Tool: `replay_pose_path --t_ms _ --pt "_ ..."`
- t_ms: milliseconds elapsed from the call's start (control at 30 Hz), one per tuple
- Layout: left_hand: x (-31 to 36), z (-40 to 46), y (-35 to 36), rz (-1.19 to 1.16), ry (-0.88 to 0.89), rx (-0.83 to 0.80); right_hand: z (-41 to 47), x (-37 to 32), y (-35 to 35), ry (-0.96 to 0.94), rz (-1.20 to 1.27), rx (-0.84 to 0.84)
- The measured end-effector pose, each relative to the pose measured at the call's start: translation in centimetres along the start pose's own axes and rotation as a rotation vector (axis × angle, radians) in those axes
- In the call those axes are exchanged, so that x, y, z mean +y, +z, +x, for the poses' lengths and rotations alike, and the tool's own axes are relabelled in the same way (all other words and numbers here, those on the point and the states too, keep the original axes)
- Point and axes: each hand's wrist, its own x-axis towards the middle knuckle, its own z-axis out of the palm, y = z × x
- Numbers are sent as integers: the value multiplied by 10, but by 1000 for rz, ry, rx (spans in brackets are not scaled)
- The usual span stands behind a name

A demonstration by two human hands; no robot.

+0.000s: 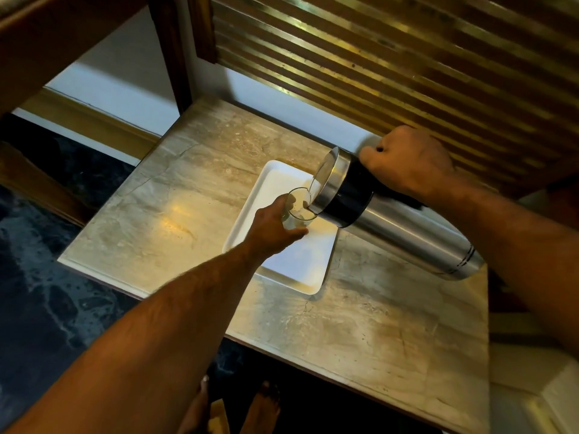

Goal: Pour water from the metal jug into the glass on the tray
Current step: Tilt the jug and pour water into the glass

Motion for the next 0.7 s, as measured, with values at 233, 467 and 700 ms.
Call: replay_pose_path --t_ms 233,467,700 --pt "-5 2 1 16 14 -11 -2 -2 -8 -4 -28 -23" --pt "-6 3 2 -3 -1 -4 -1 -5 -15 -28 -33 -69" --pt "-7 3 3 4 1 -3 -1 -9 -17 -52 -70 -47"
